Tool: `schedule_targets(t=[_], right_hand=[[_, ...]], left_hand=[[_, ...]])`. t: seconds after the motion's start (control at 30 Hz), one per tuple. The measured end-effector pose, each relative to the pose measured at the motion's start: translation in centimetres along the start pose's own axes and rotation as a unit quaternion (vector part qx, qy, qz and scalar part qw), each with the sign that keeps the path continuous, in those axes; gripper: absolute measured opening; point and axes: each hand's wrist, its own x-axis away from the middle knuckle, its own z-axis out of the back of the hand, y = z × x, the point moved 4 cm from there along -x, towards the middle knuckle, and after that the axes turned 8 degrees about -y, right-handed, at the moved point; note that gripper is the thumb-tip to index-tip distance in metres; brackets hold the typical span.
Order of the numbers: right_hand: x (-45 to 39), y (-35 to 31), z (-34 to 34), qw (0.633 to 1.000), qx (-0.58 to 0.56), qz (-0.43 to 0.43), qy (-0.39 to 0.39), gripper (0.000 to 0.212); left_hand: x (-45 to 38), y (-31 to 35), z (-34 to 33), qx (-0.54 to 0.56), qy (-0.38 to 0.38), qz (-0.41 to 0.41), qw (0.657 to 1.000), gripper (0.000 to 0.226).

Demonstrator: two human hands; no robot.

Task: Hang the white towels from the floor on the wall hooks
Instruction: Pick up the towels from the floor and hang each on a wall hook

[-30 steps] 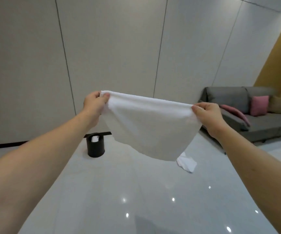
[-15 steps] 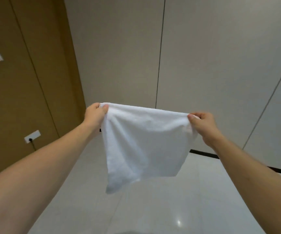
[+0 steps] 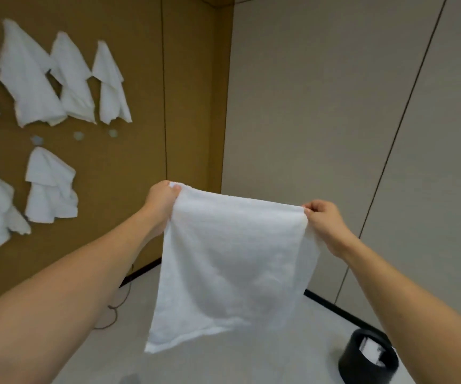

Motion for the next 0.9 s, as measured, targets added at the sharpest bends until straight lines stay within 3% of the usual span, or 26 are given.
schedule_targets(t=[0.13,0.2,0.3,0.4,0.5,0.67,0.8,0.9], right_hand=[[-8.1,-3.2,-7.2,0.998,-0.053,0.015,-0.007,0.023],[-11.0,-4.7,-10.7,0.997,-0.056,0.033,-0.041,0.032],[-15.3,-7.0,-15.2,0.989,-0.049,0.05,-0.134,0.048],[-20.3,-8.0,-19.7,0.971,-0.034,0.065,-0.227,0.033],[-25.4,-8.4,-23.8,0.96,-0.037,0.091,-0.261,0.023],[-35.6,-8.5,-30.9,0.946,-0.012,0.125,-0.298,0.016],[-43.6,-9.6,-36.7,0.924,0.11,0.167,-0.325,0.015],[-48.0,-11.0,-40.9,0.912,0.108,0.195,-0.343,0.011]], left_hand=[[-5.7,1.2,5.0,0.067,-0.015,0.025,0.997,0.016],[-8.0,1.4,7.6,0.101,-0.042,0.037,0.993,0.033],[-11.6,1.6,12.1,0.016,-0.04,0.018,0.999,0.057],[-15.2,0.7,16.0,-0.039,-0.04,0.019,0.998,0.065],[-18.7,-0.1,18.9,-0.092,-0.043,0.037,0.994,0.055],[-26.2,-0.7,22.1,-0.119,0.07,0.05,0.989,0.046],[-31.8,-0.2,24.0,-0.279,0.121,0.028,0.952,0.027],[-35.3,0.3,25.9,-0.437,0.118,0.019,0.891,0.018]])
